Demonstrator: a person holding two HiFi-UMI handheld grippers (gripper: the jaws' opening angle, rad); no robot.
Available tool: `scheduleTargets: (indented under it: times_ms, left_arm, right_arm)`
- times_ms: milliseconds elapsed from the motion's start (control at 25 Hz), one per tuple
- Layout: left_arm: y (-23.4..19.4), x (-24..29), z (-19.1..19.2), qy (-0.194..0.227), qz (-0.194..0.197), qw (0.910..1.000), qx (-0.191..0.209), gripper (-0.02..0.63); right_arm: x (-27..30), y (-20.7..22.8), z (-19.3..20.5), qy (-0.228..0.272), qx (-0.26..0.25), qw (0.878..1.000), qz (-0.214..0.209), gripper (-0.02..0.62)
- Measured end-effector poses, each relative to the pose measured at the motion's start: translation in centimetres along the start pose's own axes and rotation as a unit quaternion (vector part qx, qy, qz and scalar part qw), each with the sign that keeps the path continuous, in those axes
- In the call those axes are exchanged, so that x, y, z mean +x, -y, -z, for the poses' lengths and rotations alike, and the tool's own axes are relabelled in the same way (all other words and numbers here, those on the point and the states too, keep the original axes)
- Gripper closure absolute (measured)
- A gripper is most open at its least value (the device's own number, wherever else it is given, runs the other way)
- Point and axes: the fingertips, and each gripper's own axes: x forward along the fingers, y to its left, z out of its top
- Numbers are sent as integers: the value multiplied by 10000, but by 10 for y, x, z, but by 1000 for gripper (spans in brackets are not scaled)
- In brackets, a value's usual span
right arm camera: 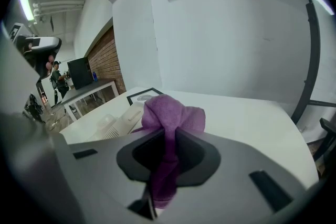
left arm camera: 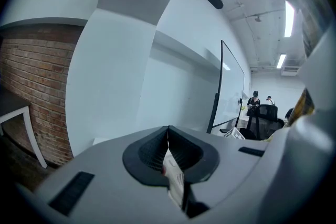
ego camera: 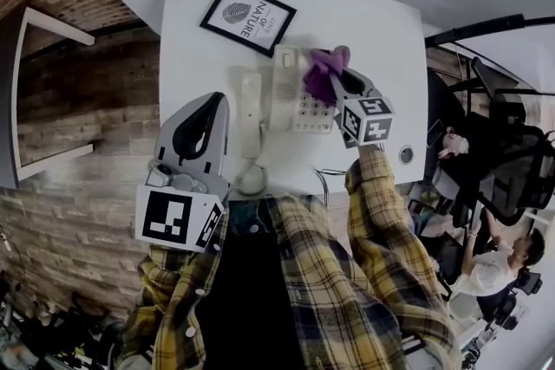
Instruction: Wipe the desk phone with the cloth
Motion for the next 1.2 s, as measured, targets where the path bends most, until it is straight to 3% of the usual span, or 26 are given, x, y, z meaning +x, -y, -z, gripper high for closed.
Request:
scheduleTargets:
  times_ms: [680, 1200]
  left_arm:
    - [12, 3, 0, -23, 266, 9996, 66, 591]
    - [31, 11, 3, -92, 702, 9974, 121, 591]
  right_arm:
    - [-43, -38, 65, -207, 242, 9995, -47, 536]
    - [-66, -60, 100, -396, 400, 9984, 31, 536]
